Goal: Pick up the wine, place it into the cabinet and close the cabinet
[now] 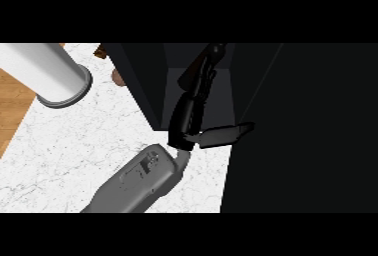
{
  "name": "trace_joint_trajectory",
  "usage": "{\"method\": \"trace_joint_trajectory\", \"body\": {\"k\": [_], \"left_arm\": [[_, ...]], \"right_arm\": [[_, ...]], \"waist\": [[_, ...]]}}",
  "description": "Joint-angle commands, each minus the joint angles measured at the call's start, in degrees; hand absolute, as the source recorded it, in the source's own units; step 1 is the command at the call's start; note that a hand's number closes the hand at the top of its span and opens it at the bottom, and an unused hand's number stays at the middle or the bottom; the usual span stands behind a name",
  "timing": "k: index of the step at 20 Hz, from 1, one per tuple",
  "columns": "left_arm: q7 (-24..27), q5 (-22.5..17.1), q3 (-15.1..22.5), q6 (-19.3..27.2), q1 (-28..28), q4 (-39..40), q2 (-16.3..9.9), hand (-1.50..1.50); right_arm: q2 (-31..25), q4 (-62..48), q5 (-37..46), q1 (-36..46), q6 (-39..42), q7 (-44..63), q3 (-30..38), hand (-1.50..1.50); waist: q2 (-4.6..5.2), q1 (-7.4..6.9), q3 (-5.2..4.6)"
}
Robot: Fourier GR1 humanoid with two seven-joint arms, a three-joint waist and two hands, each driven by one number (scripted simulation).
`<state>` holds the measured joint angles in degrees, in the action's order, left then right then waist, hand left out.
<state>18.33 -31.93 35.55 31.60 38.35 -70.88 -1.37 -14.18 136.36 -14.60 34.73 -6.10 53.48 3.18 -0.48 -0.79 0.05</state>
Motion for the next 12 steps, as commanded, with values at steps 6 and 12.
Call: {"method": "trace_joint_trajectory", "body": {"k": [6,12], "left_arm": [[-1.62,3.06,8.80,10.14,-14.14,-20.22,1.30,-1.50],[-3.41,6.21,15.74,11.86,-26.78,-34.09,-3.20,1.50]], "right_arm": [[-0.33,1.17,2.39,2.84,-2.80,2.08,-1.11,-1.50],[-0.08,4.15,5.14,1.60,-4.46,4.10,-3.98,-1.50]], "waist": [[0.20,0.51,-0.09],[0.12,0.44,-0.10]]}}
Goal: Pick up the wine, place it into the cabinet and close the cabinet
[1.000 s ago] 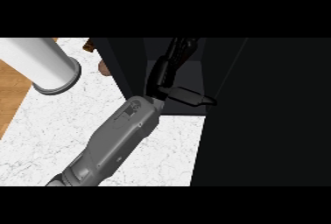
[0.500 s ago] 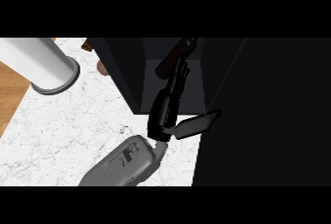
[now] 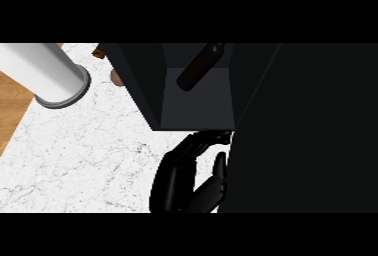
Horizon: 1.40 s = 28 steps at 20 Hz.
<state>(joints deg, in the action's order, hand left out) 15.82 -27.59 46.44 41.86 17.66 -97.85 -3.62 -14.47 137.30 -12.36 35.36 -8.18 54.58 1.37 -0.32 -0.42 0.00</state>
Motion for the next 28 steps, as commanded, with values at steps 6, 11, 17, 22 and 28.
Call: {"method": "trace_joint_trajectory", "body": {"k": [6,11,17,22,28], "left_arm": [[1.49,1.05,5.92,-6.55,-16.16,-17.56,-11.78,1.50],[2.74,-2.60,0.49,-12.93,-18.34,-21.46,-18.75,1.50],[8.95,-7.32,-3.95,-21.72,-26.94,-23.84,-26.71,1.50],[10.91,-16.04,-16.23,-30.23,-32.56,-27.82,-35.09,1.50],[14.26,-22.92,-28.75,-39.14,-40.05,-25.90,-40.79,1.50]], "right_arm": [[0.07,2.13,-1.04,-0.48,-0.21,1.40,-1.48,-1.50],[-0.43,4.17,-3.06,1.21,4.52,1.94,-9.89,1.50],[7.40,2.65,-7.61,0.54,1.68,3.19,-16.93,1.50],[11.59,-2.41,-2.13,7.40,-1.35,4.45,-22.40,1.50],[14.36,-7.17,4.42,14.48,-6.05,5.19,-34.06,1.50]], "waist": [[0.14,0.05,-0.03],[0.06,-0.19,-0.08],[0.01,-1.00,-0.18],[-0.06,-1.31,-0.28],[-0.36,-1.46,-0.27]]}}
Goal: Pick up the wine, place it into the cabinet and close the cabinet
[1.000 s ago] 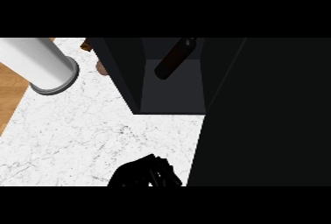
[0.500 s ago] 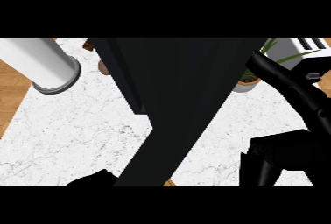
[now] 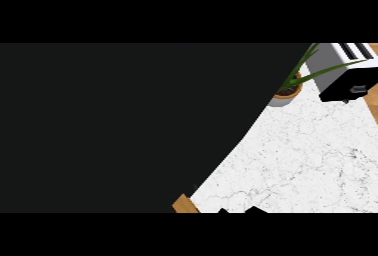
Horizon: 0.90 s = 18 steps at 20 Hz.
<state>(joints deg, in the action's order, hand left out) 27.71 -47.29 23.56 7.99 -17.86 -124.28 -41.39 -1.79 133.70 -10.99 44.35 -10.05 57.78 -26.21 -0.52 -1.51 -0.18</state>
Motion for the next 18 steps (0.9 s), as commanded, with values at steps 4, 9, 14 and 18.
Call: {"method": "trace_joint_trajectory", "body": {"k": [4,9,14,18], "left_arm": [[2.42,-9.67,-14.22,-14.24,-7.21,3.73,-6.90,1.50],[2.55,-12.58,-18.18,-22.75,-10.31,5.31,-9.31,1.50],[0.13,-15.78,-21.79,-24.50,-9.60,4.67,-10.94,1.50],[-0.73,-19.14,-26.18,-28.05,-9.89,7.54,-12.20,1.50]], "right_arm": [[1.75,-12.88,4.62,8.32,-8.71,-4.76,-10.96,1.50],[1.78,-29.04,5.23,19.13,-12.99,-11.85,-8.01,1.50],[1.78,-45.03,2.96,27.53,-17.32,-18.69,-7.33,1.50],[1.79,-55.56,-1.60,30.35,-16.32,-24.68,-3.00,1.50]], "waist": [[0.18,-0.46,-0.01],[0.43,-1.82,-0.05],[0.75,-2.26,0.01],[1.05,-2.50,0.03]]}}
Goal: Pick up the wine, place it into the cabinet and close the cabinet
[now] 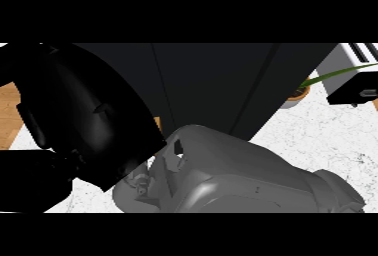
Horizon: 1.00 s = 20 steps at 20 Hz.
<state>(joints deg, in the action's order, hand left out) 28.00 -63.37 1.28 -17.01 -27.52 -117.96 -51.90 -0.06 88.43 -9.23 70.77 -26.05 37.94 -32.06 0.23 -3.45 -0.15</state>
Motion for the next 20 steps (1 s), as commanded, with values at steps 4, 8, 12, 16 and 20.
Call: {"method": "trace_joint_trajectory", "body": {"k": [4,8,12,16,20], "left_arm": [[-2.34,-2.57,-4.16,-2.16,1.57,2.18,-1.06,1.50],[-1.77,-0.61,-4.93,-3.28,-0.77,1.68,0.77,1.50],[-3.78,-3.90,-6.41,-2.62,-0.28,0.83,-0.39,1.50],[-4.05,-5.14,-7.45,-2.09,1.14,0.02,-0.59,1.50],[-4.62,-4.42,-6.91,-1.28,0.98,1.38,-0.22,1.50]], "right_arm": [[0.06,-21.60,-5.85,6.02,-0.02,-12.20,3.10,1.50],[0.06,-31.12,-5.96,6.06,2.18,-17.42,7.44,1.50],[-2.19,-36.84,-4.26,3.58,4.20,-23.50,8.95,1.50],[-4.87,-38.64,-4.69,0.71,7.54,-26.71,8.11,1.50],[-6.78,-39.29,-4.60,0.60,8.69,-27.30,8.78,1.50]], "waist": [[0.58,-0.07,0.01],[0.33,0.21,0.05],[0.72,0.12,0.08],[1.27,0.18,0.12],[1.19,0.87,0.06]]}}
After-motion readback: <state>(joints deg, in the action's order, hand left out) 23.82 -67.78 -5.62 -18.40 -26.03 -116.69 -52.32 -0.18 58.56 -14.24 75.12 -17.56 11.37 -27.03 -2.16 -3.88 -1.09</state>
